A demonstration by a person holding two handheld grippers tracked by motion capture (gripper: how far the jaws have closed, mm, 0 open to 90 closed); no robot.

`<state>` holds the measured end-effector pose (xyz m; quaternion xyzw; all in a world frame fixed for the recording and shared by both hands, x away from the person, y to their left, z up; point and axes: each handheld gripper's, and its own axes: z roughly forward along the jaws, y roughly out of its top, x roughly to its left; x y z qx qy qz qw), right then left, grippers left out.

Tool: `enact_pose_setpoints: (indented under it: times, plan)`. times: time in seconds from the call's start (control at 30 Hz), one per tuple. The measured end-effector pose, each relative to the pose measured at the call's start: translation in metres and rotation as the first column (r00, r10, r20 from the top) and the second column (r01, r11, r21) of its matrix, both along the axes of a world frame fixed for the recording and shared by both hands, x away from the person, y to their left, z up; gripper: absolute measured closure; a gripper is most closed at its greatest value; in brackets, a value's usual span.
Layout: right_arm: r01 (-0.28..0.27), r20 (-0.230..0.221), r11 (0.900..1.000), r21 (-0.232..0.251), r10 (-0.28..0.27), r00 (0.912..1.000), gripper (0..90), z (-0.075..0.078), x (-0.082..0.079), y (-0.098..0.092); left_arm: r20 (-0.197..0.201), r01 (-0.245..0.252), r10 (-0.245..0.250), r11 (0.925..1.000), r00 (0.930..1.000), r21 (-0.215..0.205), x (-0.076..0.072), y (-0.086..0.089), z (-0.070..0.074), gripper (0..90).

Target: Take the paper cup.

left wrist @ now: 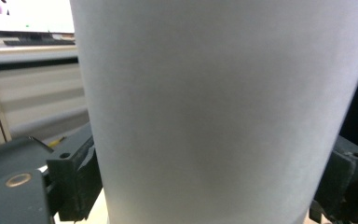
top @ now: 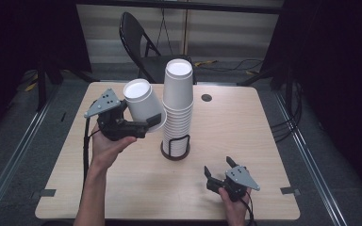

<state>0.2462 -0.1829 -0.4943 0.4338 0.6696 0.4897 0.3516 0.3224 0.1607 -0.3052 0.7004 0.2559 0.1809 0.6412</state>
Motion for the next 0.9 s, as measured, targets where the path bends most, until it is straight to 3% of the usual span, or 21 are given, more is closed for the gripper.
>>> enact_pose_setpoints:
  times: [0.3,0.4,0.47,0.53,0.9]
  plan:
    - [-0.045,-0.005,0.999,-0.030,0.045,0.9990,15.9,0.000,-0.002,0.018,-0.062,0.018,-0.018,0.9998,0.9979,-0.009,-0.004,-0.004,-0.022,12.4]
    - [-0.075,-0.008,0.997,-0.021,0.075,0.9972,15.8,0.000,-0.003,0.025,-0.089,0.017,-0.020,0.9992,0.9959,-0.035,-0.007,-0.003,-0.033,12.3]
    - [-0.115,-0.001,0.993,-0.007,0.115,0.9933,17.9,0.000,-0.004,0.032,-0.102,-0.024,0.020,0.9991,0.9946,-0.035,-0.008,-0.004,-0.039,12.2]
    - [-0.117,-0.001,0.993,-0.012,0.117,0.9931,19.4,0.000,-0.005,0.034,-0.118,-0.018,0.011,0.9984,0.9929,-0.054,-0.009,-0.003,-0.046,12.2]
    - [-0.208,0.019,0.978,0.030,0.208,0.9780,30.6,0.002,-0.008,0.054,-0.194,-0.043,0.032,0.9978,0.9805,-0.050,-0.016,-0.008,-0.081,12.2]
